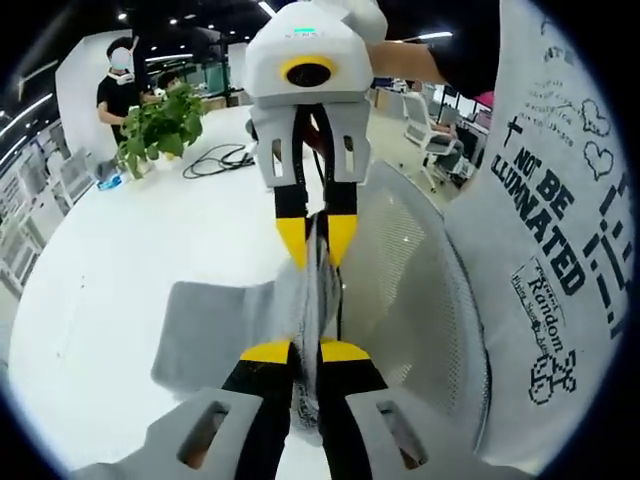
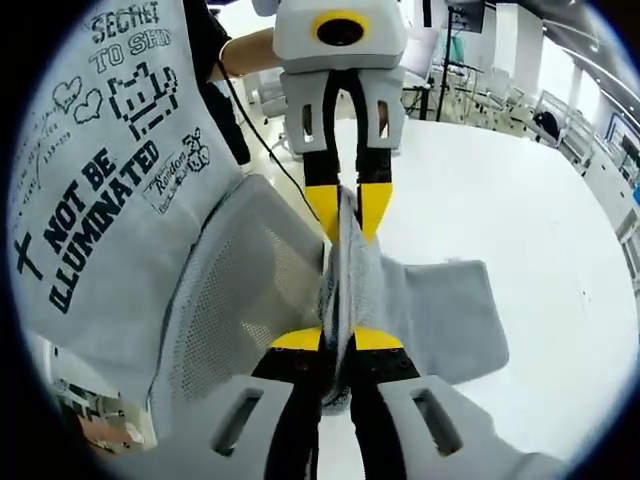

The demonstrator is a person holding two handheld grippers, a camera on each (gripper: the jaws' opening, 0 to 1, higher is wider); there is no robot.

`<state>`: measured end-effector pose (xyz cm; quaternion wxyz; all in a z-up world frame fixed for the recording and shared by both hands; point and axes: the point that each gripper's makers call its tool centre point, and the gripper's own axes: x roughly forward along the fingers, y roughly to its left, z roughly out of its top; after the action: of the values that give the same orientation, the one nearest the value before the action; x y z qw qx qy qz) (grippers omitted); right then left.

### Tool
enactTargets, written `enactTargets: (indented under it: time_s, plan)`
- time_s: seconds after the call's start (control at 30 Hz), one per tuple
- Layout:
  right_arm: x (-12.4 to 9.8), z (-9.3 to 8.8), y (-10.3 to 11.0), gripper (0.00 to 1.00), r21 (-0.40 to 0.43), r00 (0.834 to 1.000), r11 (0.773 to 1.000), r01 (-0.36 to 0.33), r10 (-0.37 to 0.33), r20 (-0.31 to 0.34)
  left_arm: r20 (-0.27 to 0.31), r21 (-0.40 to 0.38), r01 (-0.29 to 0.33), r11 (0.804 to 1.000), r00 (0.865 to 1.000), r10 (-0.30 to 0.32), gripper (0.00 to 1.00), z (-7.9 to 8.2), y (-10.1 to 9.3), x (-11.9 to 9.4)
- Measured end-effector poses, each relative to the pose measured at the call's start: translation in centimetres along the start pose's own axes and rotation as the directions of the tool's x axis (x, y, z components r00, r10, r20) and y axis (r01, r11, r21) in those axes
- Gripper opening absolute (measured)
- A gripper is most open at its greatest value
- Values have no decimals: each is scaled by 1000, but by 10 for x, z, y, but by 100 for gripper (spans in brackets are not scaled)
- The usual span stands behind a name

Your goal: Fold the towel on the table until its edges align and the towel forms a compact rectangular stack.

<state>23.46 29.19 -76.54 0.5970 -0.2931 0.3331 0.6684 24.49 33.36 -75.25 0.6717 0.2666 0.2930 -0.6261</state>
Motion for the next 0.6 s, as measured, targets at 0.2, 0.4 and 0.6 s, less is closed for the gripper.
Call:
enactTargets:
  time_s: [0.2, 0.4, 0.6]
  plan:
    - [-5, 4, -10, 6, 33, 1000, 999, 14, -15, 12, 10, -7, -11, 1000, 1000, 11, 7, 3, 15, -2]
    - [-12, 11, -26, 6, 88, 999, 996, 32, -35, 34, 34, -31, -20, 999, 999, 21, 8, 6, 34, -5]
    - [-15, 15, -45, 6, 146, 997, 988, 42, -51, 57, 48, -55, -21, 998, 999, 24, 8, 6, 54, -7]
